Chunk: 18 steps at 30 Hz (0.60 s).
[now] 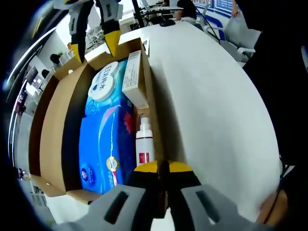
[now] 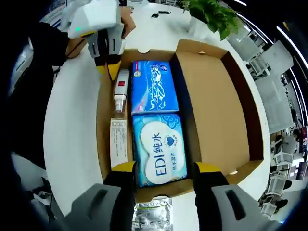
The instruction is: Operate the shoe box by opening the lid, removing the specified soft item, and placing it in the target area until the item is outside and the box remains undamaged.
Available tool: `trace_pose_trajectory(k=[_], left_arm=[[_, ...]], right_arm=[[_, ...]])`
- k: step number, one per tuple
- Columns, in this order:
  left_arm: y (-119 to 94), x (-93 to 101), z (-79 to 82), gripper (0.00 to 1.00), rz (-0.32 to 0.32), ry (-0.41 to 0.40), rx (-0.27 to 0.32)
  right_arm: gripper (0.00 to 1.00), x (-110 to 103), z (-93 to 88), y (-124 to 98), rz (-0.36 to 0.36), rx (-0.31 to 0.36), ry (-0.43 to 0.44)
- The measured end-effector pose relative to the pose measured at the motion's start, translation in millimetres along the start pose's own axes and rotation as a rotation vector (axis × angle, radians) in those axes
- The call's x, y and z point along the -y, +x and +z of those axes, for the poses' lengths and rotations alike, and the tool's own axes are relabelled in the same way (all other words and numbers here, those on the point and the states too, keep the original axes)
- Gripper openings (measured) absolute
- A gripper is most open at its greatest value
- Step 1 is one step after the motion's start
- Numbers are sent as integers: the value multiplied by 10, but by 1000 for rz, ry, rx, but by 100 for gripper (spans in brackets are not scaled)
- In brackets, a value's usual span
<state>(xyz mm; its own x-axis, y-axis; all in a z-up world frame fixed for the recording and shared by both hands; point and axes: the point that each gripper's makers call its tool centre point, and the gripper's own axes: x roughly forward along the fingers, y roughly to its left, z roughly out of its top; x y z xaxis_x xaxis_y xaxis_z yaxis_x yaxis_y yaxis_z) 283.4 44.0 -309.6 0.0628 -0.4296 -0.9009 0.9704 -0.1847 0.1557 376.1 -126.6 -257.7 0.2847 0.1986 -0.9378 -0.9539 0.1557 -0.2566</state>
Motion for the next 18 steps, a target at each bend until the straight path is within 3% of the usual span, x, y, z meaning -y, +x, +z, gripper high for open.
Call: trace_pose_trajectory(k=[18], left_arm=[[13, -16, 7, 3, -2, 1, -1]], right_arm=[[60, -81, 60, 547, 116, -46, -48]])
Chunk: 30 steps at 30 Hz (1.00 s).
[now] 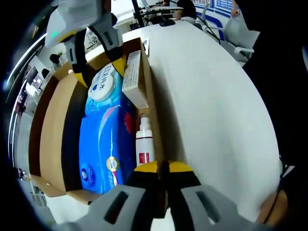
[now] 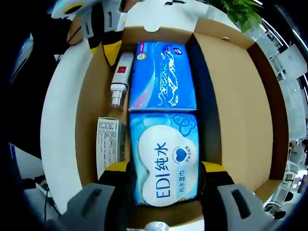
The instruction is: Operate the shoe box by opening the lid, removing the specified soft item, and placing it in the target area until the item is outside and the box remains undamaged.
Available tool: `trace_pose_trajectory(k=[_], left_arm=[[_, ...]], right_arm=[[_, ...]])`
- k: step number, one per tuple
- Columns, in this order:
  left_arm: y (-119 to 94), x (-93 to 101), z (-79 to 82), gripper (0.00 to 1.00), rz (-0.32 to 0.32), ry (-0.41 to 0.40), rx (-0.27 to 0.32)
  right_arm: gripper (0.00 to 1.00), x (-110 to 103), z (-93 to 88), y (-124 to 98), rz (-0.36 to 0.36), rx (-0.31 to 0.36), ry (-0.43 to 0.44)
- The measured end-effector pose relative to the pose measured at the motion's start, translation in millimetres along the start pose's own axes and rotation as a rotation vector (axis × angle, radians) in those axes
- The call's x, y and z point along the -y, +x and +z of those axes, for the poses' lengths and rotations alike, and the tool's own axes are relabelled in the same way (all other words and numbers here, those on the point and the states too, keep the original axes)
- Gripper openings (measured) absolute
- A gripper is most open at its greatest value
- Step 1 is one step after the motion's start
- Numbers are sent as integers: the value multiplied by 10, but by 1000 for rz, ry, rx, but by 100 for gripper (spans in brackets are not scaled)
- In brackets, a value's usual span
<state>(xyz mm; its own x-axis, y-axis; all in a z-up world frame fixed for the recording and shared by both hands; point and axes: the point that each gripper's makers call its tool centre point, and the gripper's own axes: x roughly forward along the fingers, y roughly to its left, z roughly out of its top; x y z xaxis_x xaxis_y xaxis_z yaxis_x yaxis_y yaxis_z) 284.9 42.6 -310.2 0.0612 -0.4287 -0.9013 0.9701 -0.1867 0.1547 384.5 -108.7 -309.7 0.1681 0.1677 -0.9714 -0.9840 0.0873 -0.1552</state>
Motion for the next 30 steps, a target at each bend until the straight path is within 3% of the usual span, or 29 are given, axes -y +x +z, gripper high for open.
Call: trace_pose_trajectory(k=[3, 16, 24, 30], left_arm=[[2, -1, 1, 3, 0, -1, -1], [8, 4, 7, 3, -4, -6, -1], [7, 1, 3, 3, -4, -5, -4], [6, -1, 2, 3, -5, -6, -6]], right_arm=[[61, -9, -9, 78, 6, -15, -2], [60, 10, 10, -22, 4, -3, 8], [59, 0, -5, 105, 10, -40, 5], [59, -5, -21, 96, 26, -6, -20]])
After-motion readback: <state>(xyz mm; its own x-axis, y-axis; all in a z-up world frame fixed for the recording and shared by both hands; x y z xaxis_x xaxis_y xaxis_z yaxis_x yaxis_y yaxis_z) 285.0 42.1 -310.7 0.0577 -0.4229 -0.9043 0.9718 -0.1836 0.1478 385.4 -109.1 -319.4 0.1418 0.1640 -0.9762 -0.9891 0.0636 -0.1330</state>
